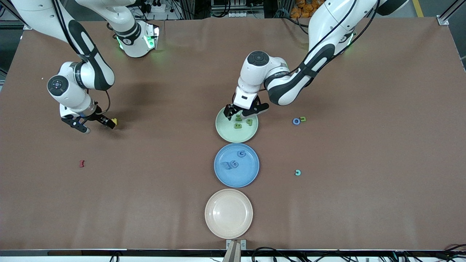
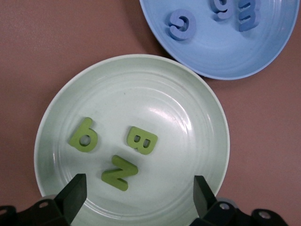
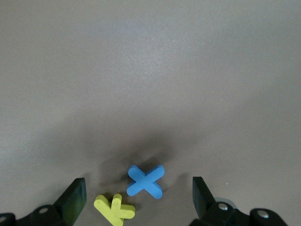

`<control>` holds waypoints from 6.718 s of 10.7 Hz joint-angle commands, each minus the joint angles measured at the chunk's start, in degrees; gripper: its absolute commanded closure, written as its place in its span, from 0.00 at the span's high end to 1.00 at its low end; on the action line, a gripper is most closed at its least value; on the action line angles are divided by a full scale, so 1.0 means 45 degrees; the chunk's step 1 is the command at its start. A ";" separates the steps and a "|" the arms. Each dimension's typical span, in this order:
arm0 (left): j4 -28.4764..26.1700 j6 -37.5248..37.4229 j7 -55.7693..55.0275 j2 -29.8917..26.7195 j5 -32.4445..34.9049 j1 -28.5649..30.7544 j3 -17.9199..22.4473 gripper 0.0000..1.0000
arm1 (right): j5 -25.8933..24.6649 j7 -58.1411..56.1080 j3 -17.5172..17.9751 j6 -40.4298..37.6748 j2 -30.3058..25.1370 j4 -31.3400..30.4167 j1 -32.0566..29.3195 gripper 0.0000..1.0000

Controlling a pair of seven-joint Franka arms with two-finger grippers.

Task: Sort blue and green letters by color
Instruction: 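Lower the right gripper onto the blue x, then close the right gripper on the blue x, then carry the x to the blue plate while the left gripper leaves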

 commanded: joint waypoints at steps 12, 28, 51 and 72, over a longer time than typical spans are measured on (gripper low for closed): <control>0.0065 -0.0160 -0.0257 0.0020 0.0159 -0.0077 -0.0040 1.00 | -0.0213 -0.0794 0.0196 0.0100 0.0419 0.0033 -0.0479 1.00; 0.0084 -0.0160 -0.0257 0.0039 0.0159 -0.0097 -0.0040 1.00 | 0.0138 -0.0757 0.0235 -0.1187 0.0127 0.0637 -0.0421 0.00; 0.0104 -0.0160 0.1128 -0.0215 0.0393 0.2265 0.0058 1.00 | 0.1369 0.8108 0.1622 -0.6405 0.3461 1.1180 0.7233 0.00; -0.0032 -0.0160 0.1129 -0.0448 0.0179 0.3457 -0.0001 1.00 | -0.2148 0.6955 0.1602 -0.7941 0.7707 1.7005 0.8936 1.00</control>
